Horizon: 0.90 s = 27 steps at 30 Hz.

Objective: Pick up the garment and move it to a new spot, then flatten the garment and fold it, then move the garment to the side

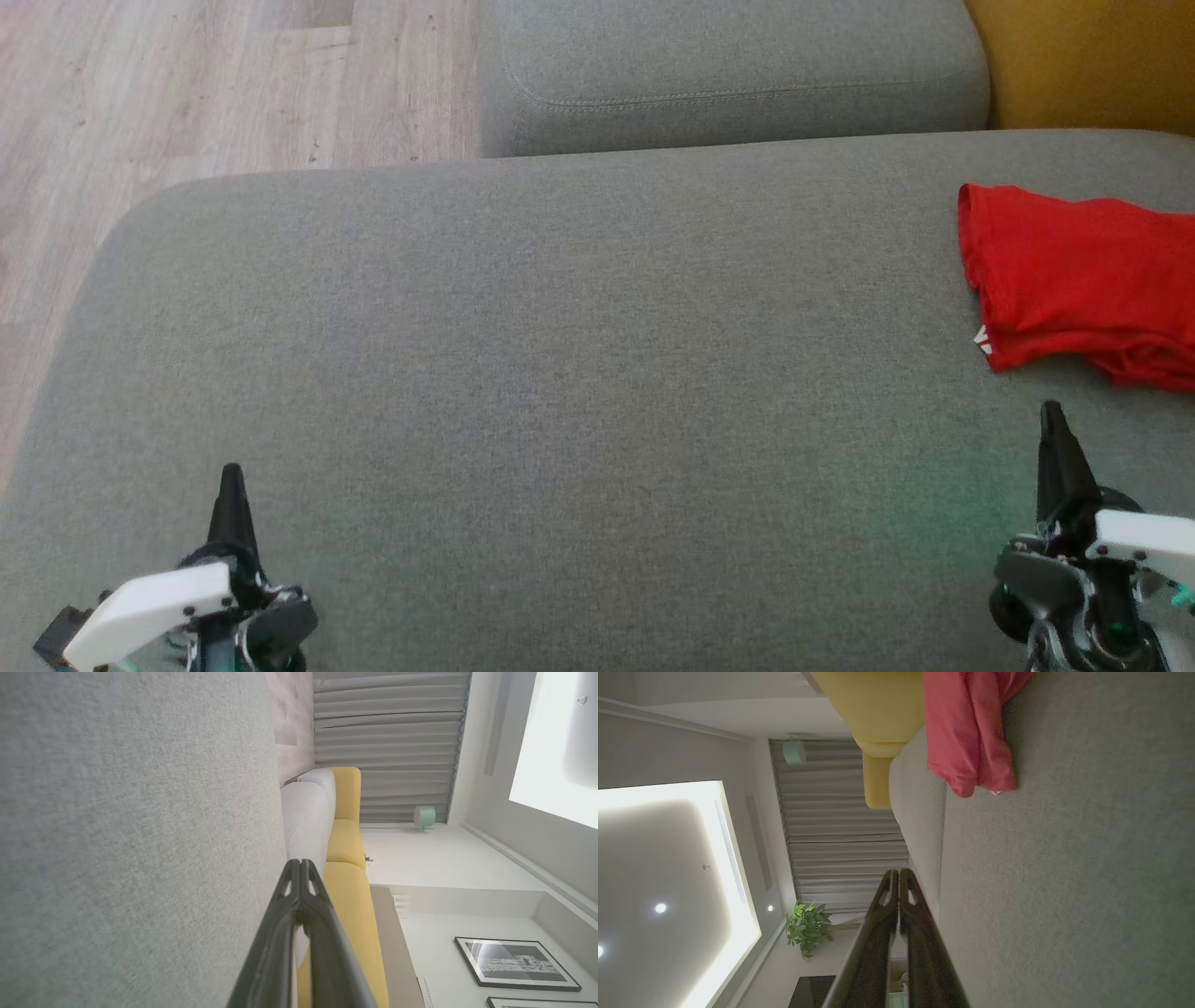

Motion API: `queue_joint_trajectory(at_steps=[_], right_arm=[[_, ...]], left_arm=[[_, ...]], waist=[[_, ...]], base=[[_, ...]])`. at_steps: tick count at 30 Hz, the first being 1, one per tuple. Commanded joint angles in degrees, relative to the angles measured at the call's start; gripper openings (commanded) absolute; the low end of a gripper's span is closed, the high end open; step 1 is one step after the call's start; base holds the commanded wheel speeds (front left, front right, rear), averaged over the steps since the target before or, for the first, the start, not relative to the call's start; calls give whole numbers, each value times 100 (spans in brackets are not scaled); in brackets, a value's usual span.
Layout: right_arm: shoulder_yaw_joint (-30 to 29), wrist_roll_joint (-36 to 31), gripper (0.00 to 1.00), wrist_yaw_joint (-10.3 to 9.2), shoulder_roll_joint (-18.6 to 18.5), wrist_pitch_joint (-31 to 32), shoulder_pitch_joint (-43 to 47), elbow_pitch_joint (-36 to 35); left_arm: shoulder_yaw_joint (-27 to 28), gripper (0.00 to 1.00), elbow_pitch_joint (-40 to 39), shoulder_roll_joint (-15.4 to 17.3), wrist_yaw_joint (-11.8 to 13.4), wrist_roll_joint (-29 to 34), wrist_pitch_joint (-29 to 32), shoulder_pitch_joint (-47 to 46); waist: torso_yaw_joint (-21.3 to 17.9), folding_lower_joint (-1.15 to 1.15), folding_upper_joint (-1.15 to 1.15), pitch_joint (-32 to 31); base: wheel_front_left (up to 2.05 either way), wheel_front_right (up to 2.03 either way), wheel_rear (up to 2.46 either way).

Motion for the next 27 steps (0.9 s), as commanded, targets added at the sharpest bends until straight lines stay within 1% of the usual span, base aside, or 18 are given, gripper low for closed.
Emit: queue_joint_trajectory(at_steps=[1, 27], right_arm=[[103, 170, 0, 40, -44, 58, -397, -179], [102, 170, 0, 40, -43, 59, -397, -179]], left_arm=[[255, 0, -213, 18, -81, -145, 44, -361], [254, 0, -214, 18, -81, -146, 43, -361]], waist=[[-5, 0, 0, 9], [-5, 0, 0, 9]], base=[[0, 0, 0], [0, 0, 0]])
